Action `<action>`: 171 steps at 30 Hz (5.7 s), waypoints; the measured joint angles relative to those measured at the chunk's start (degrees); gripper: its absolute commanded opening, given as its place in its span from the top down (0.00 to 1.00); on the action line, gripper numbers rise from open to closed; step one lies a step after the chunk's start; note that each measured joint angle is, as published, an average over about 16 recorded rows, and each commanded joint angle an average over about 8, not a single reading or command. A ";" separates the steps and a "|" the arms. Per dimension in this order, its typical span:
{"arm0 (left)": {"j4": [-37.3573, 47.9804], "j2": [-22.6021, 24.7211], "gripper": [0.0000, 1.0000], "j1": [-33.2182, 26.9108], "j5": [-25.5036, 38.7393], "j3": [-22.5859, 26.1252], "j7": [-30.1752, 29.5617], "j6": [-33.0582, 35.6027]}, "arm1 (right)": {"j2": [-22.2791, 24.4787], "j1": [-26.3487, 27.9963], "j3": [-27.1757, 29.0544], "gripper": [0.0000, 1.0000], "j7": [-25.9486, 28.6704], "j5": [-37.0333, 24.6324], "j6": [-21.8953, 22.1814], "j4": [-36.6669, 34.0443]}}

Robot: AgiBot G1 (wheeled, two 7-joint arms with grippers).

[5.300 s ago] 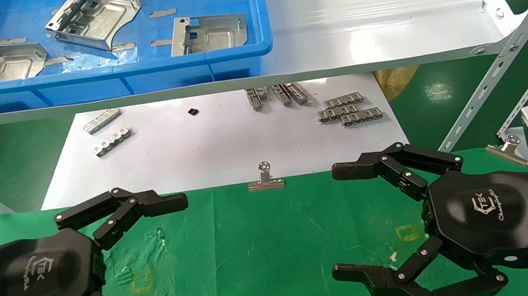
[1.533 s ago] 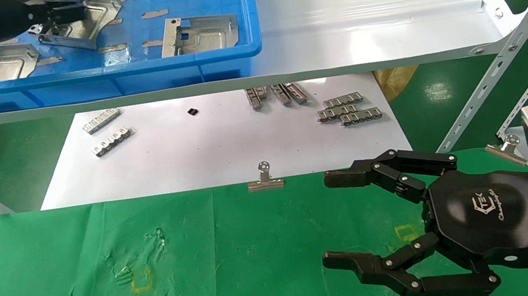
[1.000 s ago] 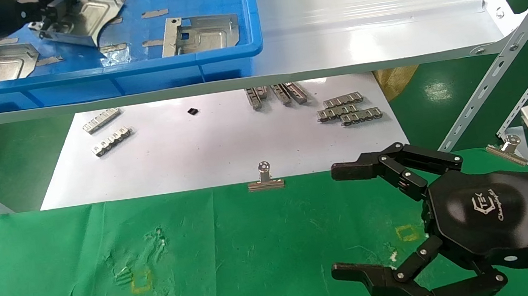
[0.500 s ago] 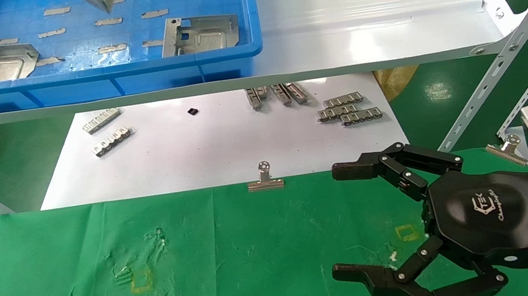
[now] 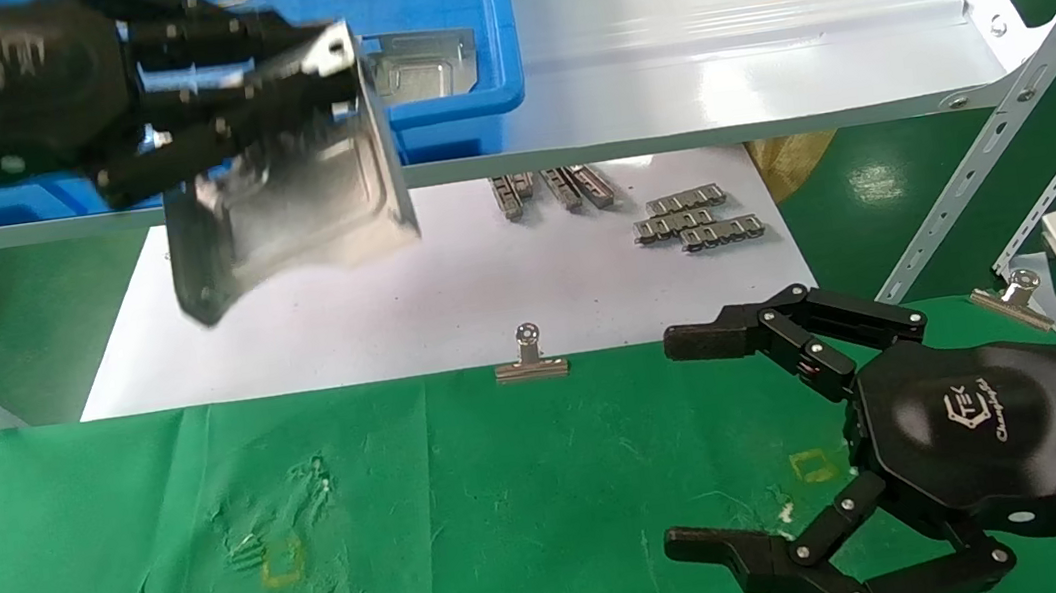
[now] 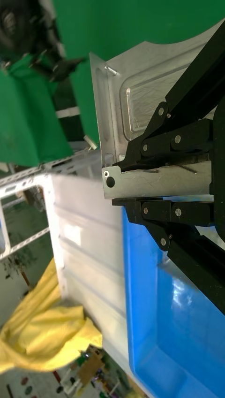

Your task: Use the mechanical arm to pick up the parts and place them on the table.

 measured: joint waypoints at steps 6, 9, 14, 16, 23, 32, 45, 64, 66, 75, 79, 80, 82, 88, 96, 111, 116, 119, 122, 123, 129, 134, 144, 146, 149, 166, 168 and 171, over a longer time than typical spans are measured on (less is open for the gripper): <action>-11.92 -6.15 1.00 8.47 -7.81 4.85 2.64 -0.18 | 0.00 0.00 0.00 0.00 0.00 0.00 0.00 0.00; -15.30 -8.61 1.00 12.39 -10.48 7.39 5.80 -0.59 | 0.00 0.00 0.00 0.00 0.00 0.00 0.00 0.00; -14.78 -10.43 1.00 17.57 -11.67 10.67 14.10 -2.04 | 0.00 0.00 0.00 0.00 0.00 0.00 0.00 0.00; -12.90 -10.35 1.00 19.24 -11.36 11.59 17.96 -2.83 | 0.00 0.00 0.00 0.00 0.00 0.00 0.00 0.00; -3.49 -8.20 1.00 23.66 -8.60 13.55 30.76 -6.09 | 0.00 0.00 0.00 0.00 0.00 0.00 0.00 0.00; 7.03 -4.37 0.75 25.03 -5.66 14.95 40.12 -7.09 | 0.00 0.00 0.00 0.00 0.00 0.00 0.00 0.00; 16.19 -1.19 0.00 22.41 -2.75 16.64 46.30 -5.30 | 0.00 0.00 -0.01 0.00 0.00 0.00 0.00 0.00; 24.59 -0.48 0.00 21.77 -6.06 15.27 35.37 -0.80 | 0.01 -0.01 0.00 0.00 0.00 0.01 0.01 -0.01; 24.95 -0.56 0.00 22.01 -6.36 15.16 33.99 -0.70 | 0.01 -0.01 0.00 0.00 0.00 0.01 0.01 -0.01; 23.63 -1.05 0.00 23.16 -7.03 14.33 31.26 -0.69 | 0.01 -0.01 0.00 0.00 -0.01 0.01 0.01 -0.02; 20.94 -1.58 0.00 24.05 -7.50 13.27 29.38 -0.90 | 0.01 -0.01 0.00 0.00 -0.01 0.01 0.01 -0.02; 20.09 -1.76 0.00 24.35 -7.67 12.92 28.74 -0.97 | 0.01 -0.01 -0.01 0.00 -0.01 0.01 0.01 -0.02; 18.23 -2.16 0.00 25.08 -8.07 12.13 27.30 -1.10 | 0.01 -0.01 -0.01 0.00 -0.01 0.01 0.01 -0.02; 11.38 -3.59 0.00 27.68 -9.49 9.28 21.97 -1.65 | 0.01 -0.01 -0.01 0.00 -0.01 0.01 0.01 -0.02; 1.86 -5.59 0.00 31.31 -11.47 5.31 14.55 -2.42 | 0.01 -0.01 -0.01 0.00 -0.01 0.01 0.01 -0.02; -15.98 -9.33 0.00 38.11 -15.19 -2.13 0.65 -3.85 | 0.01 -0.01 -0.01 0.00 -0.01 0.01 0.01 -0.02; -21.94 -10.58 0.00 40.37 -16.43 -4.62 -3.99 -4.33 | 0.01 -0.01 -0.01 0.00 -0.01 0.01 0.01 -0.02; -25.51 -11.33 0.00 41.73 -17.17 -6.11 -6.78 -4.61 | 0.01 -0.01 -0.01 0.00 -0.01 0.01 0.01 -0.02; -29.08 -12.08 0.00 43.09 -17.91 -7.60 -9.56 -4.90 | 0.01 -0.01 -0.01 0.00 -0.01 0.01 0.01 -0.02; -30.26 -12.32 0.00 43.54 -18.16 -8.09 -10.48 -5.00 | 0.01 -0.01 -0.01 0.00 -0.01 0.01 0.01 -0.02; -37.38 -13.82 0.00 46.25 -19.64 -11.06 -16.02 -5.57 | 0.01 -0.01 -0.01 0.00 -0.01 0.01 0.01 -0.02; -42.64 -14.91 0.00 48.24 -20.73 -13.24 -20.01 -5.96 | 0.01 -0.01 -0.01 0.00 -0.01 0.02 0.01 -0.02; -47.70 -15.99 0.00 50.20 -21.87 -15.37 -23.56 -6.37 | 0.02 -0.02 0.00 0.00 -0.01 0.03 0.02 -0.03; -47.86 -16.02 0.00 50.27 -21.92 -15.44 -23.64 -6.38 | 0.02 -0.02 0.00 0.00 -0.01 0.03 0.02 -0.04; -47.66 -16.00 0.00 50.21 -21.90 -15.38 -23.48 -6.40 | 0.02 -0.02 0.00 0.00 -0.01 0.03 0.02 -0.04; -46.39 -15.72 0.00 49.71 -21.57 -14.83 -22.92 -6.32 | 0.02 -0.02 -0.01 0.00 -0.01 0.03 0.02 -0.04; -46.34 -15.71 0.00 49.69 -21.55 -14.81 -22.90 -6.32 | 0.02 -0.02 -0.01 0.00 -0.01 0.03 0.02 -0.04; -46.29 -15.71 0.00 49.67 -21.53 -14.79 -22.87 -6.31 | 0.02 -0.02 -0.01 0.00 -0.01 0.03 0.02 -0.04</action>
